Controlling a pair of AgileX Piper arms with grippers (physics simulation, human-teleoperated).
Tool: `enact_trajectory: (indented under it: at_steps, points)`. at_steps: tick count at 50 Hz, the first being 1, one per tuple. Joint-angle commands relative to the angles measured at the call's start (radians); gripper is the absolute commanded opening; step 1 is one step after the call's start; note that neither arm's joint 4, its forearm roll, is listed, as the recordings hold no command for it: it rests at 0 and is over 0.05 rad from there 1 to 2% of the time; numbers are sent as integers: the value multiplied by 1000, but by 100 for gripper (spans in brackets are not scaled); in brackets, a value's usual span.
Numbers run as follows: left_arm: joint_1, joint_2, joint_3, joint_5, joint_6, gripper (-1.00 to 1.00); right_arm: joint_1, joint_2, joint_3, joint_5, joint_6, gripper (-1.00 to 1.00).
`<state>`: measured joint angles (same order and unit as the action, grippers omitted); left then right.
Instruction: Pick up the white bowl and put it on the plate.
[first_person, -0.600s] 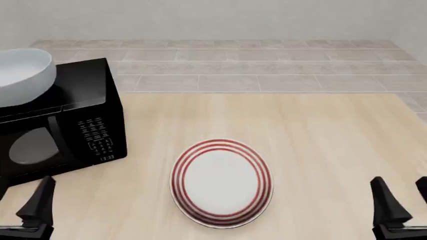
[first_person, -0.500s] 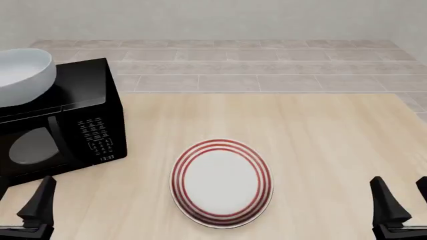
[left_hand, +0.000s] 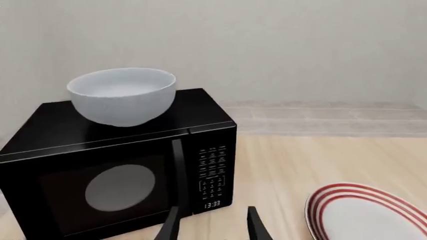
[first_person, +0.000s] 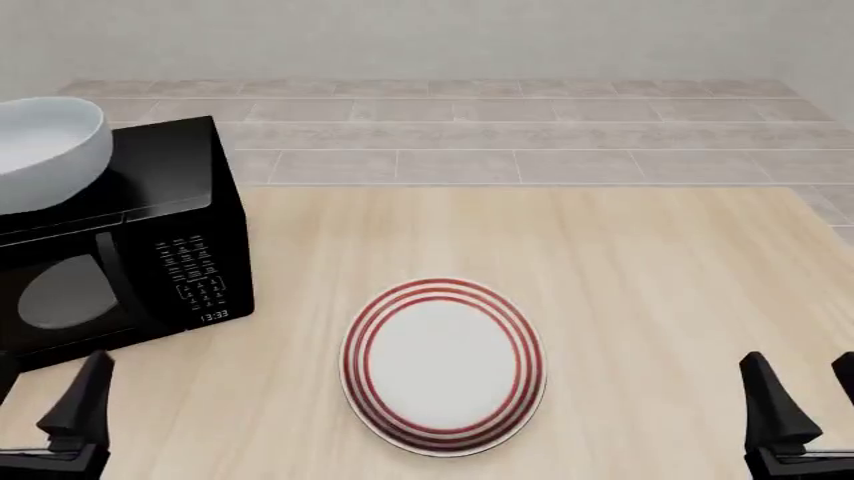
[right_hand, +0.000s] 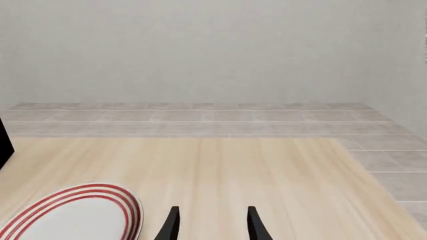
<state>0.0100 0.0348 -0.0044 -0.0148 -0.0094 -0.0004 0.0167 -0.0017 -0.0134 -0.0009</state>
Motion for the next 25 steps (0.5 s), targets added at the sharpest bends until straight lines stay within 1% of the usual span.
enact_trajectory:
  at_steps: [1, 2, 3, 4, 5, 6, 7, 8, 9, 10, 11, 12, 13, 14, 15, 16, 17, 19, 20, 22, 24, 25]
  points:
    - [10, 87, 4, -74, 22, 100, 1, -2, 0, 3, 0, 100]
    - [35, -20, 4, -13, 52, 100, 1, -2, 0, 3, 0, 100]
    - [10, 9, -51, 31, 88, 100, 0, -3, 0, 3, 1, 100]
    - [-25, -34, -50, 50, 107, 100, 0, -3, 0, 3, 0, 100]
    - [-25, -32, -108, 102, 109, 100, 1, -2, 0, 3, 0, 100]
    - [-10, -28, -135, 131, 110, 100, 1, -2, 0, 3, 0, 100]
    - [-20, -30, -140, 135, 135, 100, 1, -2, 0, 3, 0, 100]
    - [-37, -28, -221, 202, 174, 100, 1, -2, 0, 3, 0, 100]
    - [-49, -11, -258, 241, 204, 100, 0, -3, 0, 3, 0, 100]
    - [-45, 26, -302, 261, 209, 100, 1, -2, 0, 3, 0, 100]
    - [-45, 61, -331, 274, 224, 100, 1, -3, 0, 3, 0, 100]
    - [-53, 63, -345, 282, 236, 100, 1, -3, 0, 3, 0, 100]
    - [-47, 61, -334, 274, 254, 100, 1, -3, 0, 3, 0, 100]
    - [-46, 46, -303, 257, 280, 100, 0, -2, 0, 3, 0, 100]
    - [-41, 30, -315, 263, 311, 100, 1, -2, 0, 3, 0, 100]
    - [-18, 50, -363, 279, 323, 100, 1, -3, 0, 3, 0, 100]
    - [-29, 97, -425, 309, 332, 100, 1, -2, 0, 3, 0, 100]
    - [-26, 92, -436, 316, 355, 100, 1, -3, 0, 3, 0, 100]
    - [-26, 117, -490, 343, 372, 100, 1, -2, 0, 3, 0, 100]
    - [-28, 141, -531, 356, 427, 100, 0, -2, 0, 3, 0, 100]
    - [-19, 129, -494, 320, 452, 100, 0, -2, 0, 3, 0, 100]
    - [-25, 176, -564, 349, 474, 100, 1, -2, 0, 3, 0, 100]
